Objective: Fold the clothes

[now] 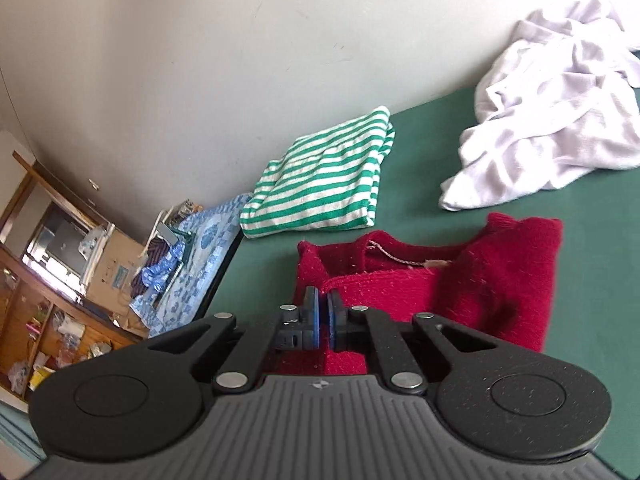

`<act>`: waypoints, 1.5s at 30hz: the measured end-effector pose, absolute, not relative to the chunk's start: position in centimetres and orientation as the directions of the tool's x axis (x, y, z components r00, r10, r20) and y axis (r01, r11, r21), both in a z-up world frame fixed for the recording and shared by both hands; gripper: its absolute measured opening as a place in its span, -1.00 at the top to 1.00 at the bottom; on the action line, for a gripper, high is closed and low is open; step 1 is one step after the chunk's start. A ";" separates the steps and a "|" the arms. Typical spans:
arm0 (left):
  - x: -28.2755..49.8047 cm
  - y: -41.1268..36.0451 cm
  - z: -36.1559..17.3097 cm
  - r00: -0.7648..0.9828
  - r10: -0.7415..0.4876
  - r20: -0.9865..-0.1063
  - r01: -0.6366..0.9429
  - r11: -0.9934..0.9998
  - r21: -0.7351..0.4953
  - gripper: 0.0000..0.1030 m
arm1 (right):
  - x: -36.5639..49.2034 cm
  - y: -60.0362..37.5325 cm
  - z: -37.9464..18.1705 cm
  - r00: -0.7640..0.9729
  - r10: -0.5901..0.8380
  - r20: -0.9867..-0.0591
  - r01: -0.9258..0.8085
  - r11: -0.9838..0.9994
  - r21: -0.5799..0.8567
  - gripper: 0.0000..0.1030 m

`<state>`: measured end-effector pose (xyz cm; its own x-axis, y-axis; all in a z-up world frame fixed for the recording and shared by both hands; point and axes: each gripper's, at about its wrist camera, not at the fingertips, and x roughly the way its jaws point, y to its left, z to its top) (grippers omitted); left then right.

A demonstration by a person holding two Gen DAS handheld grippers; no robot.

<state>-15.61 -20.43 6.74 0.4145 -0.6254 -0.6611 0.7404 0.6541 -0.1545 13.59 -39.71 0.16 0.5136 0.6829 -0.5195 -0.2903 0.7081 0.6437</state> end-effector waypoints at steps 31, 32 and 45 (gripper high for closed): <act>-16.1 -21.2 -0.4 0.078 -0.646 -0.759 0.771 0.522 -0.365 0.98 | -8.9 -41.9 -6.3 0.325 0.654 -0.683 -0.283 0.756 0.590 0.30; -16.3 -20.7 0.1 0.068 -0.653 -0.754 0.769 0.516 -0.377 0.86 | -9.9 -41.8 -6.4 0.323 0.652 -0.686 -0.274 0.758 0.592 0.26; -16.0 -13.6 4.8 0.226 -0.681 -0.696 0.733 0.590 -0.339 -0.59 | -17.6 -39.8 -7.0 0.361 0.630 -0.687 -0.202 0.772 0.602 0.29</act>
